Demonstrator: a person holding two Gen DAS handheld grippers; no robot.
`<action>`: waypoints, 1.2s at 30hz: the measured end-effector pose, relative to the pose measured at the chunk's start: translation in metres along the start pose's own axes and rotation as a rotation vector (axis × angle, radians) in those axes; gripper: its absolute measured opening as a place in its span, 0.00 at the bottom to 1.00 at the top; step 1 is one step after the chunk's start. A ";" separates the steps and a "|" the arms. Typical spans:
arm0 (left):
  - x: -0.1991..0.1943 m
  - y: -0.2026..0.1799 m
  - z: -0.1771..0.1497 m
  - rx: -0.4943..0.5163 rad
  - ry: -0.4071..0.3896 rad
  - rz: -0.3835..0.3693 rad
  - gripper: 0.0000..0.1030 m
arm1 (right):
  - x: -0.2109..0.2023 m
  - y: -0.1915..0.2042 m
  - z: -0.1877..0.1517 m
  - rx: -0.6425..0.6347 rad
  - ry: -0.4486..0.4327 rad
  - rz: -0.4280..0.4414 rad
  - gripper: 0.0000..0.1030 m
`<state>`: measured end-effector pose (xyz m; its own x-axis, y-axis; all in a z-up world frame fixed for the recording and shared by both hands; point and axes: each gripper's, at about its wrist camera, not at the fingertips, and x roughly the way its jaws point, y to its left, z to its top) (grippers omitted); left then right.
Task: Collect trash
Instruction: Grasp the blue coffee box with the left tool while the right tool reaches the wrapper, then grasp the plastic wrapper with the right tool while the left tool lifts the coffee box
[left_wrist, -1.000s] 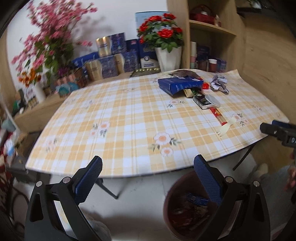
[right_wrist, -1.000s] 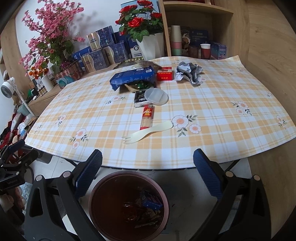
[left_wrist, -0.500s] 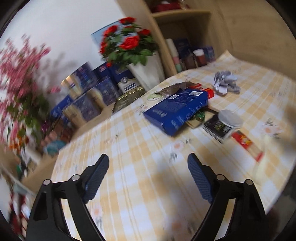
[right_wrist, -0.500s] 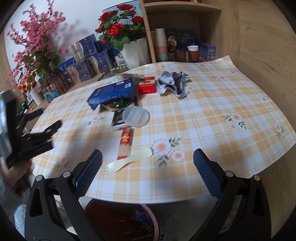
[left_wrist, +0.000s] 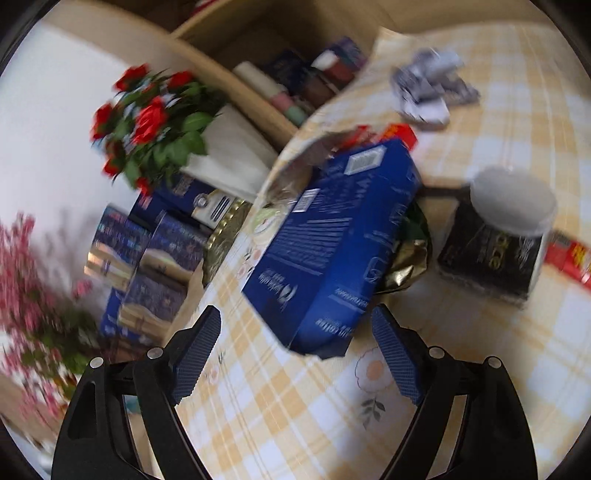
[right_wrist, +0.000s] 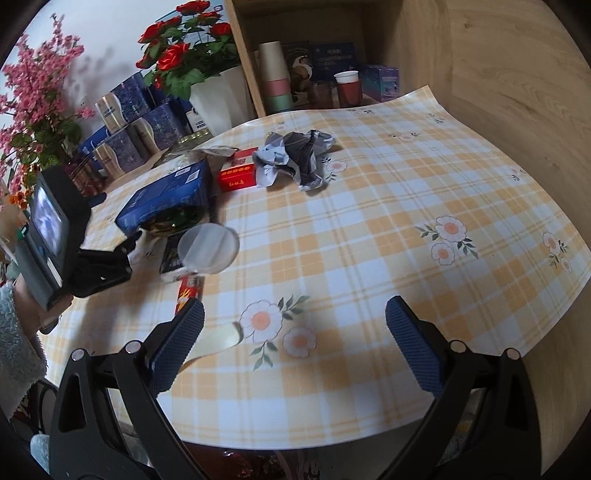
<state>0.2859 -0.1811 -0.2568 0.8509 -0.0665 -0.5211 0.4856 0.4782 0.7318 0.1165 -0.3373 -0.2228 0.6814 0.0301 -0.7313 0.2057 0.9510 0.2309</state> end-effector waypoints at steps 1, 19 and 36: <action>0.001 -0.003 0.000 0.025 -0.005 0.003 0.80 | 0.002 0.001 0.001 -0.003 0.001 0.001 0.94; -0.040 0.132 -0.058 -0.574 0.046 -0.394 0.28 | 0.024 0.051 0.055 -0.176 -0.023 0.090 0.94; -0.065 0.171 -0.199 -1.300 0.149 -0.484 0.24 | 0.181 0.209 0.148 -0.682 0.107 -0.103 0.94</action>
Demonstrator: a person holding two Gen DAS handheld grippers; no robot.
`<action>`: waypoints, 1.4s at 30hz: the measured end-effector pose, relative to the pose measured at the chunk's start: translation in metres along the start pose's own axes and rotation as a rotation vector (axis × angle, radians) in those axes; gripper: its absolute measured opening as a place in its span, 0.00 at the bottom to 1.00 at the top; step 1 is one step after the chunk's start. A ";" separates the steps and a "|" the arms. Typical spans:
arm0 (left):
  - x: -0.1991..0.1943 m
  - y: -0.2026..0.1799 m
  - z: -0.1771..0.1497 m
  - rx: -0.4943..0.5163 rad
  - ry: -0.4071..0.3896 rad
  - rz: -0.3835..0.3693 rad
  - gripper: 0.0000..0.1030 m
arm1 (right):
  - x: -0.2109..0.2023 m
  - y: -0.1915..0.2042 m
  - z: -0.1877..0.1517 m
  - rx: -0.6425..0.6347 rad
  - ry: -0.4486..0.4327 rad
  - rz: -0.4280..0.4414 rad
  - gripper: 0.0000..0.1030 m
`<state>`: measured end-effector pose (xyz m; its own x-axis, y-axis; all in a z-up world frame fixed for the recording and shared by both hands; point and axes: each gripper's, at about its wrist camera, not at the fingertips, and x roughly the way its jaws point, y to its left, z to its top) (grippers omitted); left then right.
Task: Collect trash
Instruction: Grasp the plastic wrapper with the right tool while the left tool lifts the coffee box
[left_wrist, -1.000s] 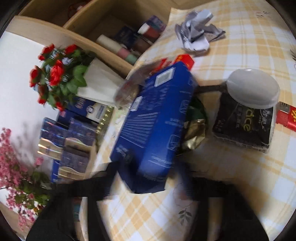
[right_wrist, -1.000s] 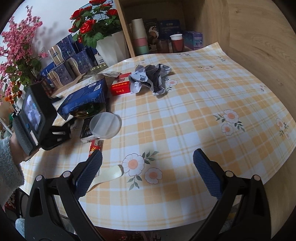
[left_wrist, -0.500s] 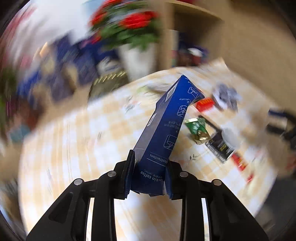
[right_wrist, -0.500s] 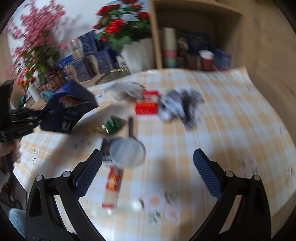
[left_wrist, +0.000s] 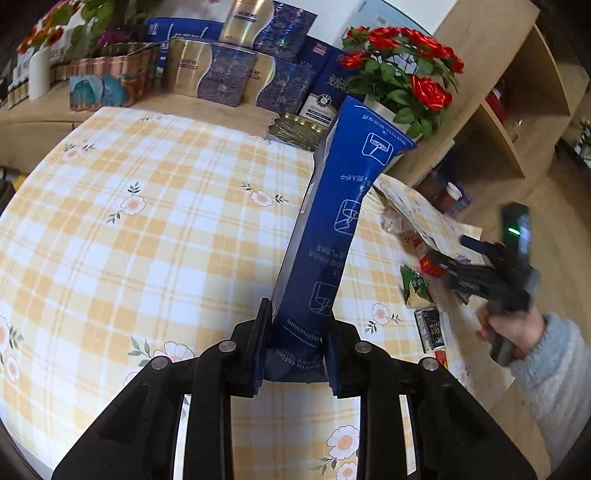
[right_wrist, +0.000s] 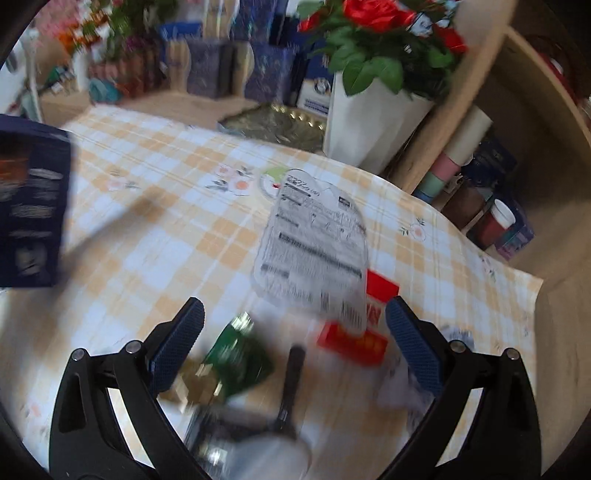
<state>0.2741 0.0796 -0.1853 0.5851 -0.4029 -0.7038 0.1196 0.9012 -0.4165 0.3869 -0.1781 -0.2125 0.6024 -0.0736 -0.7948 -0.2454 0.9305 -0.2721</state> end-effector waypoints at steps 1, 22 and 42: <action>-0.001 0.002 -0.001 -0.006 -0.003 -0.002 0.24 | 0.009 0.001 0.003 -0.008 0.021 -0.026 0.94; -0.021 -0.013 -0.009 0.061 -0.064 -0.052 0.23 | -0.046 -0.087 0.020 0.302 -0.132 0.102 0.12; -0.098 -0.032 -0.049 0.067 -0.037 -0.070 0.23 | -0.204 -0.049 -0.143 0.437 -0.236 0.418 0.12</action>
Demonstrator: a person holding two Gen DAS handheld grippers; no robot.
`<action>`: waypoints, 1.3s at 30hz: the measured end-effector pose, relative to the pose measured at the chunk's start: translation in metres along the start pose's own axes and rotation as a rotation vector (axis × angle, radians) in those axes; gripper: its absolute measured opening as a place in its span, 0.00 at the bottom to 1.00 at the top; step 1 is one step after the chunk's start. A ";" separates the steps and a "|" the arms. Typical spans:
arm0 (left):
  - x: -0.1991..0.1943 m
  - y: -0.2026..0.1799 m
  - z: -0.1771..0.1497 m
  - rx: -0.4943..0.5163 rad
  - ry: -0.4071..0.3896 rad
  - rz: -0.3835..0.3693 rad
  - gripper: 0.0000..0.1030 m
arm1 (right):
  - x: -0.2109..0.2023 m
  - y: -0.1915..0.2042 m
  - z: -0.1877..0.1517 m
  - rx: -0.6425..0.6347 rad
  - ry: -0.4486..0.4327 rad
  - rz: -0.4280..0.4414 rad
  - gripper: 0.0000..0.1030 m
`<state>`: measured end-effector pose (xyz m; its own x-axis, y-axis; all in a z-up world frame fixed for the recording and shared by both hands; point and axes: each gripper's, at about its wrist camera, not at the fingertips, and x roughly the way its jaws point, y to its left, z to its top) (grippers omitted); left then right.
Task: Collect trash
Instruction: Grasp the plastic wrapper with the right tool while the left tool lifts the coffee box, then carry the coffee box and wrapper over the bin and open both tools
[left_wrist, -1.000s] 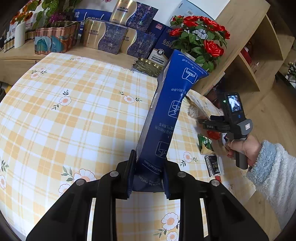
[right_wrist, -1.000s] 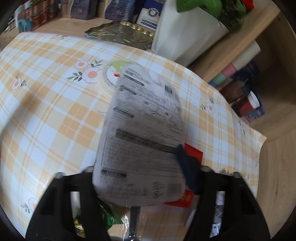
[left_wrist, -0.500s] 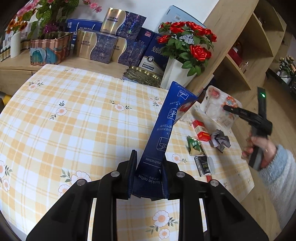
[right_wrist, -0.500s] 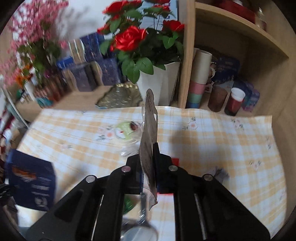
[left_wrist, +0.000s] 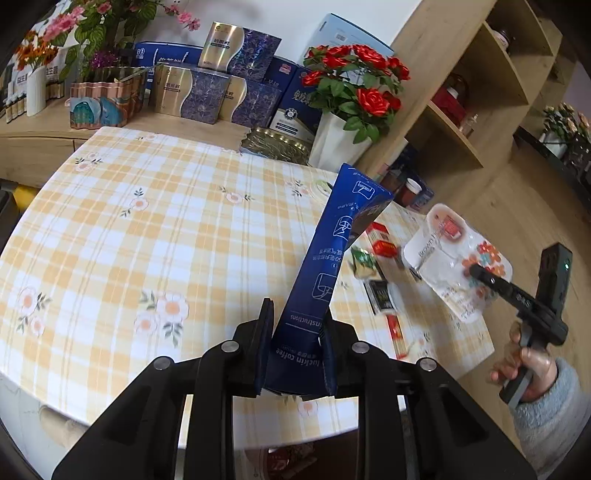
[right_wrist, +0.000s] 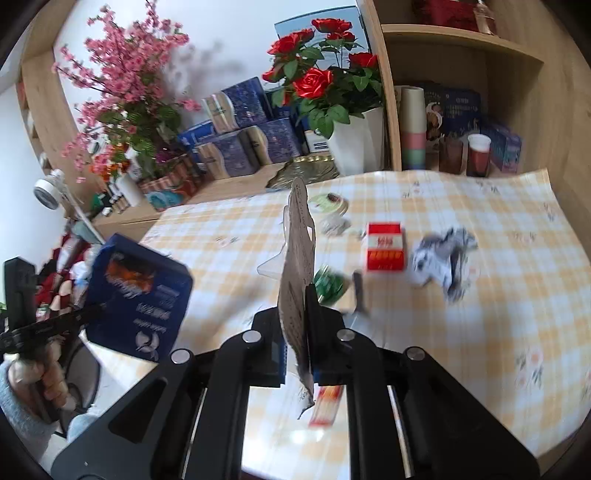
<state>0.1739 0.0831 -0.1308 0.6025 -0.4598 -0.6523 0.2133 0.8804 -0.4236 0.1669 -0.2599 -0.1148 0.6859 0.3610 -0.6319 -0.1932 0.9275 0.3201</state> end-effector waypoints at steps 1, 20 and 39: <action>-0.006 -0.003 -0.006 0.005 0.002 -0.002 0.23 | -0.005 0.001 -0.006 0.001 0.003 0.007 0.12; -0.080 -0.030 -0.105 0.005 0.002 -0.032 0.23 | -0.082 0.065 -0.154 -0.205 0.276 0.230 0.12; -0.084 -0.025 -0.141 -0.003 0.029 -0.018 0.23 | 0.052 0.033 -0.255 0.108 0.648 0.151 0.13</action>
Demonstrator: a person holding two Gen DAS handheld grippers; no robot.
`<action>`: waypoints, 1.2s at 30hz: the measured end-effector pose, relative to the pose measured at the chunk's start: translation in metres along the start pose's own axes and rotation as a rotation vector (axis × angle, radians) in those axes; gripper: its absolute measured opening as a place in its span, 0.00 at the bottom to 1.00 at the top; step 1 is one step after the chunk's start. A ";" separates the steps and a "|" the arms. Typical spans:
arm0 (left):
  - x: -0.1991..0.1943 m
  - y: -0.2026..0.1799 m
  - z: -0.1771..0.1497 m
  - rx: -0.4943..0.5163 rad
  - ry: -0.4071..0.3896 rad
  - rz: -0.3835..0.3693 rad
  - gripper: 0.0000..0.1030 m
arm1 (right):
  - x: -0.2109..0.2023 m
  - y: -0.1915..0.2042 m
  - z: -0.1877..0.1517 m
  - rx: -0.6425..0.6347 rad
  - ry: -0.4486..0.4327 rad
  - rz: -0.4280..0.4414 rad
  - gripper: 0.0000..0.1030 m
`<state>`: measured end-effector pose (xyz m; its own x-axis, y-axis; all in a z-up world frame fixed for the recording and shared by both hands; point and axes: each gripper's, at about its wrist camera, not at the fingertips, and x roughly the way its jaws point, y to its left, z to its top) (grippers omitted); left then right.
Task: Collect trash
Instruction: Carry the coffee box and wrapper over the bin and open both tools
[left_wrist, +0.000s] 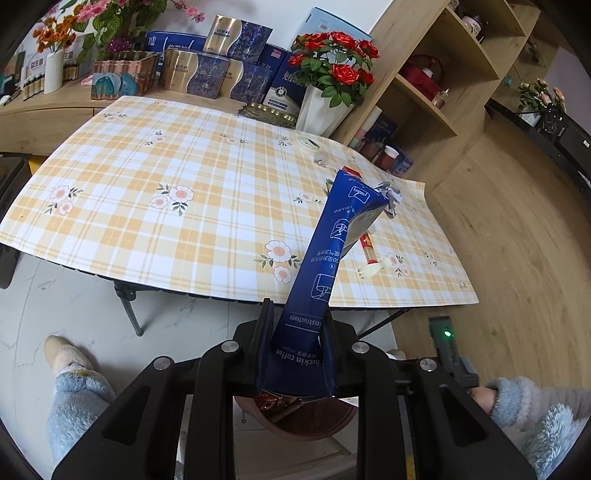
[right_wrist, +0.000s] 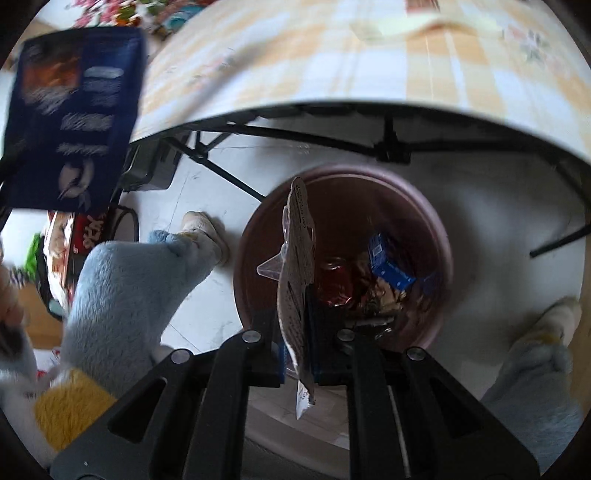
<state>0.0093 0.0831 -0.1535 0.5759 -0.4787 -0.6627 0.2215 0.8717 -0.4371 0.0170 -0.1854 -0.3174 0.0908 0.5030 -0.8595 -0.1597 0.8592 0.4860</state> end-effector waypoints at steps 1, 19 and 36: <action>0.000 0.002 -0.001 -0.002 0.001 0.000 0.23 | 0.003 -0.003 0.001 0.021 0.002 0.009 0.13; 0.016 0.011 -0.003 -0.005 0.045 -0.009 0.23 | 0.002 -0.032 0.011 0.308 -0.077 0.145 0.84; 0.067 -0.041 -0.040 0.234 0.206 -0.008 0.23 | -0.070 -0.037 -0.030 0.139 -0.474 -0.162 0.94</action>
<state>0.0070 0.0112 -0.2040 0.4068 -0.4762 -0.7796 0.4146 0.8566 -0.3070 -0.0129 -0.2555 -0.2800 0.5435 0.3223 -0.7750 0.0222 0.9175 0.3971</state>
